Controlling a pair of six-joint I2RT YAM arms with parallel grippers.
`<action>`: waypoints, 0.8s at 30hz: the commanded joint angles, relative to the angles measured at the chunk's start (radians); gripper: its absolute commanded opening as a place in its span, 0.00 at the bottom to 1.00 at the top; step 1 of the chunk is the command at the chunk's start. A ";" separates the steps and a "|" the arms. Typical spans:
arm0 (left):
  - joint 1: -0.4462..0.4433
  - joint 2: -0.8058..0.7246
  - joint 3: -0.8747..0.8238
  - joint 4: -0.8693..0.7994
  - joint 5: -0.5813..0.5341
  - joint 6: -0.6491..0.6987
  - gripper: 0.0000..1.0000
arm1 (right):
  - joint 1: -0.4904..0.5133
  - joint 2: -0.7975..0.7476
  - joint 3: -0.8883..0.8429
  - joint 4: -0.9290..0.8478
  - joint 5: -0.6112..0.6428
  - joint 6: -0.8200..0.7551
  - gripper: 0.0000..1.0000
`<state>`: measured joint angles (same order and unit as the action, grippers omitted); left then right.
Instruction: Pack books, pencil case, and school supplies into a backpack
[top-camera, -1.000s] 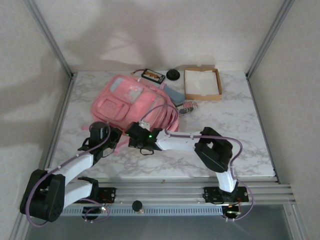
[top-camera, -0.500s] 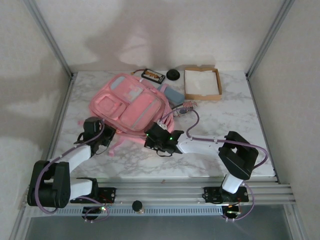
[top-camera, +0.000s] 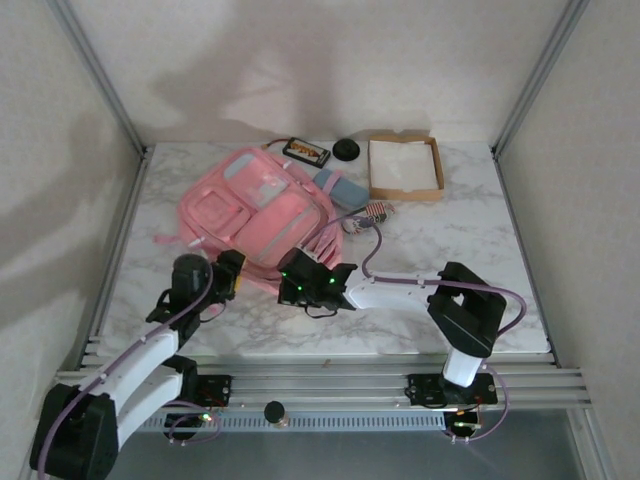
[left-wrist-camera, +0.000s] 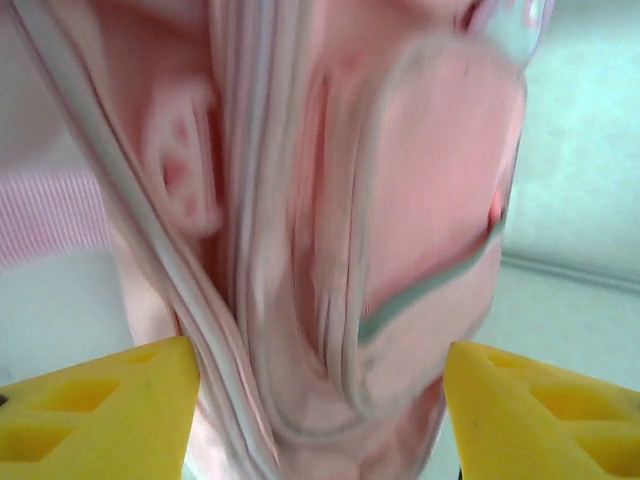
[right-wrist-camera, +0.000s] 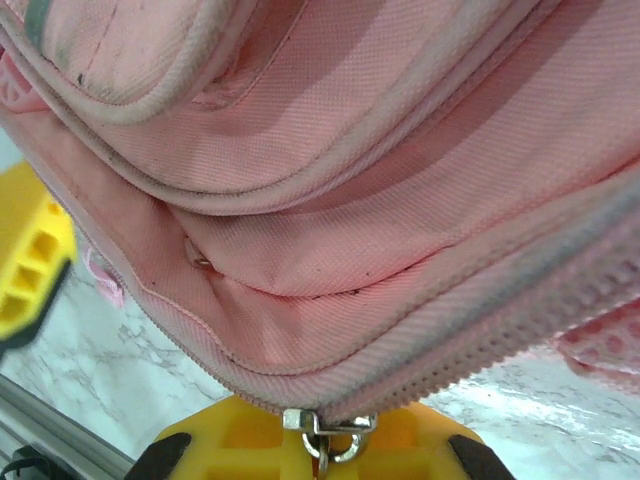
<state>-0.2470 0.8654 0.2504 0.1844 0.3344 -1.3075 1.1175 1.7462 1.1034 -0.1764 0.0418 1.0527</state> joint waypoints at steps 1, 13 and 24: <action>-0.105 -0.038 -0.033 0.048 -0.082 -0.211 0.63 | 0.018 0.004 0.013 0.055 -0.046 -0.045 0.00; -0.302 0.122 0.025 0.081 -0.267 -0.319 0.24 | 0.020 0.017 0.023 0.046 -0.042 -0.077 0.00; -0.209 0.141 0.025 -0.022 -0.298 -0.205 0.00 | -0.014 -0.042 -0.001 -0.081 0.002 -0.064 0.00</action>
<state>-0.5163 1.0336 0.2619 0.2371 0.1532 -1.5715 1.1145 1.7531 1.1034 -0.1764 0.0250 0.9867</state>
